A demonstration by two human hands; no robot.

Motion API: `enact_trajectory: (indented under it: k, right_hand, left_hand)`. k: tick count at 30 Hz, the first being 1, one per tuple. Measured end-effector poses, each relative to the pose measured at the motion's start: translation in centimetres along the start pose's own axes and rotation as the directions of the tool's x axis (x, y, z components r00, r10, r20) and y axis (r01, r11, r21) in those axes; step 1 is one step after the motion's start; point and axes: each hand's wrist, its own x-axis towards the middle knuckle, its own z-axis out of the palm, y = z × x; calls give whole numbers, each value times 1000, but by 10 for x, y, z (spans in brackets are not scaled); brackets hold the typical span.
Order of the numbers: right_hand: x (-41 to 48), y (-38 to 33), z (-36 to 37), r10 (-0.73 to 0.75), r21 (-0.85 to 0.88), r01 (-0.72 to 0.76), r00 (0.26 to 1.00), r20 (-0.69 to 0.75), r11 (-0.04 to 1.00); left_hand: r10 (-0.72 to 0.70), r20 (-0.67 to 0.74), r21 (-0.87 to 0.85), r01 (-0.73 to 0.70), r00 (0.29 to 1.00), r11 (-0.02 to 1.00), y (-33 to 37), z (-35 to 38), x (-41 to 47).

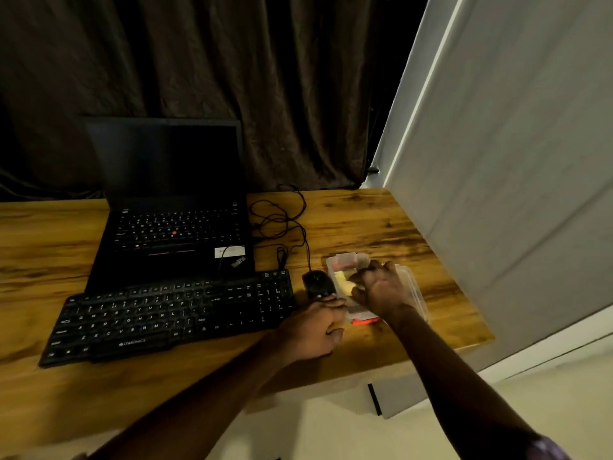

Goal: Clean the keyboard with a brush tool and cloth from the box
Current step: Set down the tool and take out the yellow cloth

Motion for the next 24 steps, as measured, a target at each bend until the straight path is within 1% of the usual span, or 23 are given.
enact_trajectory:
  k: [2,3,5,6,7,8,9,11,12,13,15,17,18,20,21,24]
  right_hand:
    - [-4,5,2,62,67,-55,992,-107,996]
    - [-6,7,2,95,71,-88,990,-104,994]
    - [-9,6,-2,138,78,-127,978,-155,989]
    - [-11,2,-7,160,97,-143,966,-201,985]
    - [-14,-4,-13,186,134,-156,949,-254,979]
    - [-18,-12,-19,203,186,-148,924,-325,971]
    - [-22,-23,-25,206,229,-119,888,-410,966]
    - [-29,-47,-31,160,243,-30,826,-540,970]
    - [-32,-60,-33,125,238,14,819,-561,971]
    - [-34,-73,-33,95,236,48,824,-559,970]
    - [-35,-95,-28,67,269,92,847,-528,959]
    - [-35,-114,-21,59,381,147,876,-480,913]
    - [-35,-123,-19,70,472,175,887,-456,864]
    - [-35,-141,-17,141,670,177,909,-393,721]
    - [-34,-151,-16,185,733,159,912,-365,661]
    - [-25,-178,-22,294,846,115,906,-305,521]
  left_hand:
    - [-75,-88,-165,59,993,984,3,-3,-2]
    - [-131,-145,-254,91,981,963,5,-5,-2]
    - [-277,-235,-452,148,932,880,12,-10,-2]
    - [-365,-264,-546,174,893,819,14,-13,-1]
    - [-446,-270,-646,183,853,741,15,-17,1]
    - [-511,-239,-745,181,826,641,14,-22,3]
    - [-544,-180,-837,163,820,522,14,-28,3]
    - [-528,-80,-945,103,845,309,10,-39,1]
    - [-520,-57,-967,83,852,241,7,-44,-1]
    - [-523,-47,-979,65,851,194,3,-48,-5]
    - [-559,-67,-982,46,827,185,-7,-53,-15]
    - [-613,-90,-979,43,785,199,-21,-55,-29]
    - [-641,-95,-978,48,762,202,-32,-56,-37]
    - [-674,-117,-971,60,729,233,-52,-57,-53]
    - [-675,-142,-960,65,724,271,-61,-59,-63]
    - [-640,-226,-862,155,735,482,-87,-63,-90]
